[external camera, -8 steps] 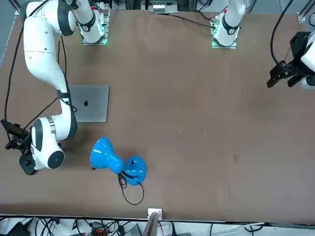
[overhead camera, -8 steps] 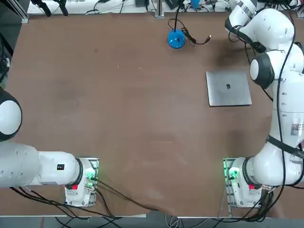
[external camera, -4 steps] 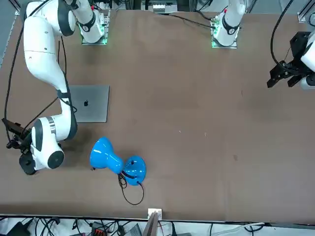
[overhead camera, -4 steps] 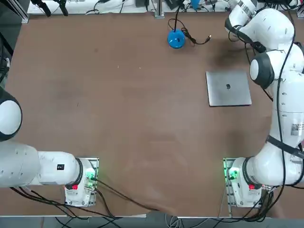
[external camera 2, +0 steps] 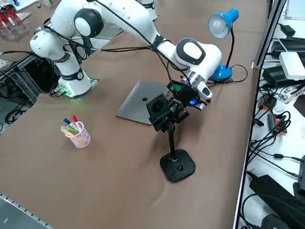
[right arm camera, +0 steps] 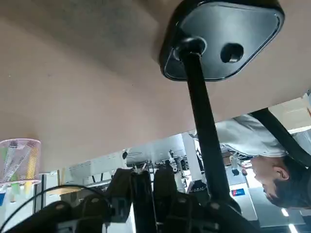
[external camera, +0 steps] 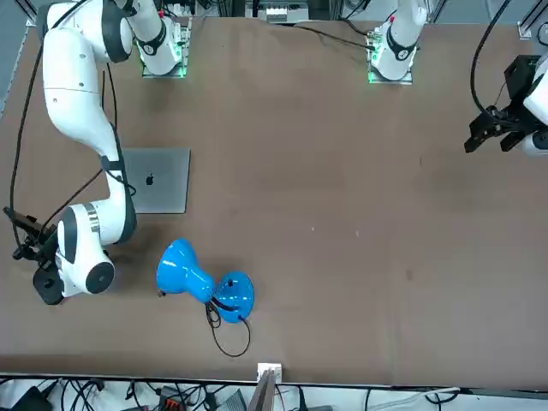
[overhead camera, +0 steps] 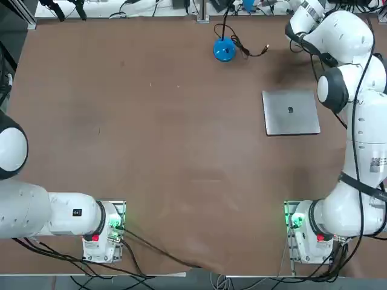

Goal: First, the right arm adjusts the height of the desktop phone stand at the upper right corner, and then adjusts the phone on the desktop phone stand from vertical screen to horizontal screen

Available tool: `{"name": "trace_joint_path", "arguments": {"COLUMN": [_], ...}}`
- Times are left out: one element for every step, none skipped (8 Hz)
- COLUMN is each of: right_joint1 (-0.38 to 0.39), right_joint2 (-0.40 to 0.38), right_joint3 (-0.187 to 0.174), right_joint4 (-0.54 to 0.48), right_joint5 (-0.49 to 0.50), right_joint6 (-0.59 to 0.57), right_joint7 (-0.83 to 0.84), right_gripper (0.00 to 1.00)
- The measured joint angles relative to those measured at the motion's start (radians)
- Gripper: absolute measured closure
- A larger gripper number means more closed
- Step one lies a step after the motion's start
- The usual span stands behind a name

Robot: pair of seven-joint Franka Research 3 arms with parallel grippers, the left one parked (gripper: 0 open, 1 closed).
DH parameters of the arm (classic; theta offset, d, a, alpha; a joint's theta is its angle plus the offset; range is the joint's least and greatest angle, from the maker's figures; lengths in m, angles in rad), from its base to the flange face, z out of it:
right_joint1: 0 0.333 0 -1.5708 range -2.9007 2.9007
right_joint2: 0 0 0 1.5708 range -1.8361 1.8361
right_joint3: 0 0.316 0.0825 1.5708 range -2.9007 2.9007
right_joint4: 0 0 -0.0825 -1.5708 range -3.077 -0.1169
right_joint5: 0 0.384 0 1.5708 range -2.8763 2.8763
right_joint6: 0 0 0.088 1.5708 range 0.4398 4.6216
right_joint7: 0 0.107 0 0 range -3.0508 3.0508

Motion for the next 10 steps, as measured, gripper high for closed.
{"name": "trace_joint_path", "arguments": {"right_joint1": [0.000,0.000,0.000,0.000,0.000,0.000,0.000,0.000,0.000,0.000], "right_joint2": [0.000,0.000,0.000,0.000,0.000,0.000,0.000,0.000,0.000,-0.001], "right_joint3": [0.001,0.003,0.004,0.005,0.005,0.005,0.005,0.005,0.005,0.005], "right_joint4": [0.006,0.014,0.022,0.030,0.036,0.044,0.054,0.060,0.067,0.078], "right_joint5": [0.000,0.004,0.011,0.017,0.030,0.044,0.056,0.065,0.073,0.086], "right_joint6": [0.003,0.004,0.005,0.007,0.007,0.006,0.006,0.006,0.006,0.006], "right_joint7": [0.000,0.000,0.000,0.000,0.000,0.000,0.000,0.000,0.000,0.000], "right_gripper": [0.76,0.77,0.77,0.77,0.76,0.76,0.76,0.76,0.76,0.76]}}
